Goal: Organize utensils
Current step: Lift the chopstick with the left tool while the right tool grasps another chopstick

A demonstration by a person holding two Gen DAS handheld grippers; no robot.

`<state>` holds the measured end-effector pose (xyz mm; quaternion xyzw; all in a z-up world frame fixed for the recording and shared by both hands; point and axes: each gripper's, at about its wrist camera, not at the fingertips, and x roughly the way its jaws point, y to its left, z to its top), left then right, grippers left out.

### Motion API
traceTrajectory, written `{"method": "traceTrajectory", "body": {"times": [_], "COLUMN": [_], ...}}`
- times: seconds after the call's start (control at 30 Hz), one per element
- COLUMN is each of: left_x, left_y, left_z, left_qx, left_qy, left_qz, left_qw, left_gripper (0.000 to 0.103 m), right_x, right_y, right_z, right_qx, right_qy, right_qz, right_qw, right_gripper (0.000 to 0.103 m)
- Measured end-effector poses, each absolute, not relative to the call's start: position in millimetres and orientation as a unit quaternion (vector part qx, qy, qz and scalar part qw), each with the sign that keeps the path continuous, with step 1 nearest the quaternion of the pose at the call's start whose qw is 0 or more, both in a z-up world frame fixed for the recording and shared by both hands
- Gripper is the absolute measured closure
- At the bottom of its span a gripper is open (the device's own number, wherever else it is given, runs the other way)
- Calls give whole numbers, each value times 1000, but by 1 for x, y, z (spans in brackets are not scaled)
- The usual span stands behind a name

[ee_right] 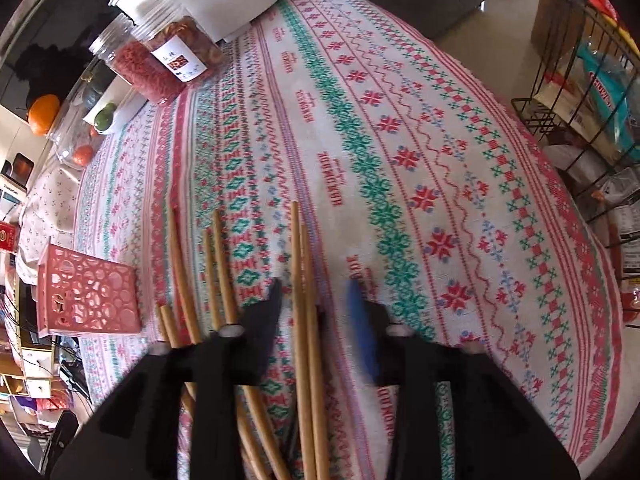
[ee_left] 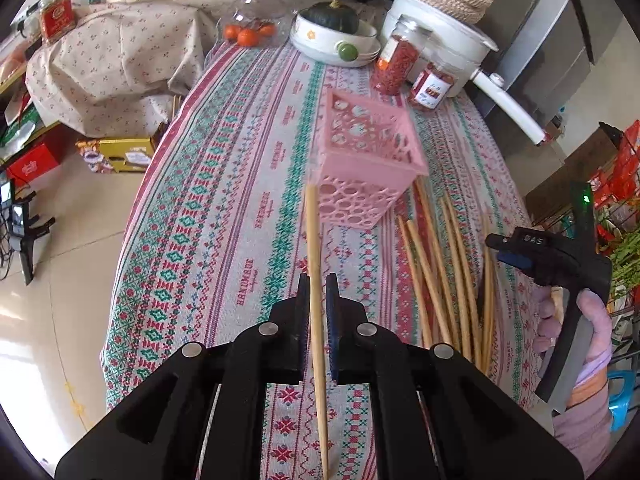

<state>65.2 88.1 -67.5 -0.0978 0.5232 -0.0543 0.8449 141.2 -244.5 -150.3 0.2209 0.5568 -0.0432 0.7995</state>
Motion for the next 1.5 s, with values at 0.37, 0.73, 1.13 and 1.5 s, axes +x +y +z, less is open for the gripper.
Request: {"method": "traceTrajectory", "body": {"times": [0.37,0.73,1.13,1.5], "left_x": [91,112,79,87], "left_y": [105,66,75,81], "left_z": [-103,-134,-124,-124], "left_qx": [-143,-42,-64,-73], "left_qy": [574,576,574,579], "left_qz": [-42,18,7,8], "left_qw": [805,816,816,812], "left_gripper": [79,85,97,96], "right_x": [133,125,140,147], "right_y": [-259,-272,-256,-247], "right_z": [-150,-144,-149,-150], "right_qx": [254,255,214,198], "right_qy": [559,557,565,566], "right_qz": [-45,-46,-81,-81], "right_qw": [788,789,793,796], "right_gripper": [58,54,68,67]}}
